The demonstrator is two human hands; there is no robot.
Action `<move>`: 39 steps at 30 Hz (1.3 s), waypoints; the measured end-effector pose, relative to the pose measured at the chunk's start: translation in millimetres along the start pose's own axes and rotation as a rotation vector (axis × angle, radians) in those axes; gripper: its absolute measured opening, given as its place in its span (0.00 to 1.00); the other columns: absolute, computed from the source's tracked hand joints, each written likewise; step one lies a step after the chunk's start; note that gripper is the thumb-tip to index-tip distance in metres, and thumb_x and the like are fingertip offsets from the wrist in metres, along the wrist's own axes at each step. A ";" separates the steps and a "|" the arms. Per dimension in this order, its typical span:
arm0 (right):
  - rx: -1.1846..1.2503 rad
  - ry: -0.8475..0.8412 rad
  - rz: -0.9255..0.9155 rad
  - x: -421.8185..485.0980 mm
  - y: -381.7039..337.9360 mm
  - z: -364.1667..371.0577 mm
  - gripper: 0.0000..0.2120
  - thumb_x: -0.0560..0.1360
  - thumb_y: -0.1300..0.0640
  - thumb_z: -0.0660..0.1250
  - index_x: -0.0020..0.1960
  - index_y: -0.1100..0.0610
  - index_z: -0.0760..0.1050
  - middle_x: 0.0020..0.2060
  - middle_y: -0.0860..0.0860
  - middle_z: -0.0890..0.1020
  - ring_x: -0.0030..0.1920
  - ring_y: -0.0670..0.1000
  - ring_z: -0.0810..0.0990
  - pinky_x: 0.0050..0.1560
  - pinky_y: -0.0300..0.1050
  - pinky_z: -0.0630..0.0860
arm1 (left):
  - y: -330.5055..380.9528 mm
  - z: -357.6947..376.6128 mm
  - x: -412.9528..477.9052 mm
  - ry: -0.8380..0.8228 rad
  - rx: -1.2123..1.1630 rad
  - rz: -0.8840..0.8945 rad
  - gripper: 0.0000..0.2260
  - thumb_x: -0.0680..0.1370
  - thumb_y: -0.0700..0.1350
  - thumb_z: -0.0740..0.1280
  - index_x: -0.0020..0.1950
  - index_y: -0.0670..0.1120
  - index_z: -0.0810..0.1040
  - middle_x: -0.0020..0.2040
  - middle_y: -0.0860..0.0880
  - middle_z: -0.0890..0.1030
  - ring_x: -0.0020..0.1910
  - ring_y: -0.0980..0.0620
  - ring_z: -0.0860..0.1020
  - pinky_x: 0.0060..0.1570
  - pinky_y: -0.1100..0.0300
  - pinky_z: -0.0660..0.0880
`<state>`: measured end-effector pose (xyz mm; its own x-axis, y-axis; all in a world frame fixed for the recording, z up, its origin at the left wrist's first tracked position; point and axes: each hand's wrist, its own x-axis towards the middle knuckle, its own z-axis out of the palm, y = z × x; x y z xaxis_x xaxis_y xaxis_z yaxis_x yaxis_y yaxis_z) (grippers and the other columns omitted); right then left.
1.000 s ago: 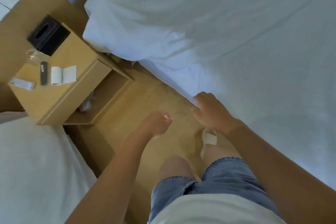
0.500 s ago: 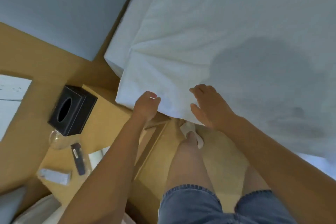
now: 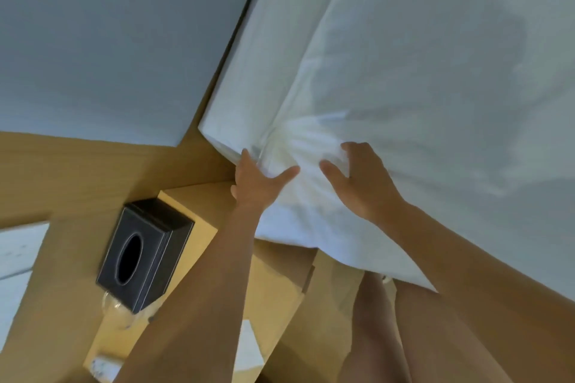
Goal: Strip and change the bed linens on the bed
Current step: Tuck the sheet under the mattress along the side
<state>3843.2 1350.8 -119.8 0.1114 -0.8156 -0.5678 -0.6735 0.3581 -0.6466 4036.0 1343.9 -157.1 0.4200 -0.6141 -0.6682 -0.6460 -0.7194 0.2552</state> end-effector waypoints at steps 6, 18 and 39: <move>0.219 -0.122 0.320 76.7 -49.2 3.8 0.43 0.67 0.26 0.58 0.57 0.66 0.71 0.45 0.53 0.76 0.42 0.53 0.78 0.42 0.44 0.74 | 40.0 1.6 5.4 -0.191 0.064 0.173 0.31 0.71 0.57 0.72 0.68 0.42 0.69 0.46 0.60 0.70 0.43 0.61 0.71 0.35 0.73 0.68; 0.273 -0.033 0.168 134.2 -111.1 -27.8 0.15 0.80 0.56 0.53 0.54 0.64 0.74 0.56 0.62 0.77 0.58 0.61 0.75 0.51 0.46 0.70 | 51.6 -98.8 -19.1 0.067 0.035 0.231 0.19 0.67 0.52 0.76 0.47 0.57 0.66 0.38 0.59 0.75 0.34 0.64 0.74 0.26 0.70 0.65; 0.239 -0.120 -0.050 259.3 -137.7 -2.1 0.09 0.76 0.51 0.60 0.49 0.56 0.66 0.45 0.50 0.75 0.47 0.52 0.75 0.48 0.45 0.70 | 133.7 -68.1 113.1 0.319 0.255 0.160 0.33 0.74 0.51 0.68 0.74 0.42 0.57 0.68 0.40 0.65 0.67 0.42 0.65 0.63 0.49 0.66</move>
<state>3963.3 1089.1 -177.0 0.2356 -0.7805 -0.5791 -0.4749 0.4275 -0.7693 4040.6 1156.2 -150.9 0.4520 -0.8097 -0.3743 -0.8389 -0.5284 0.1301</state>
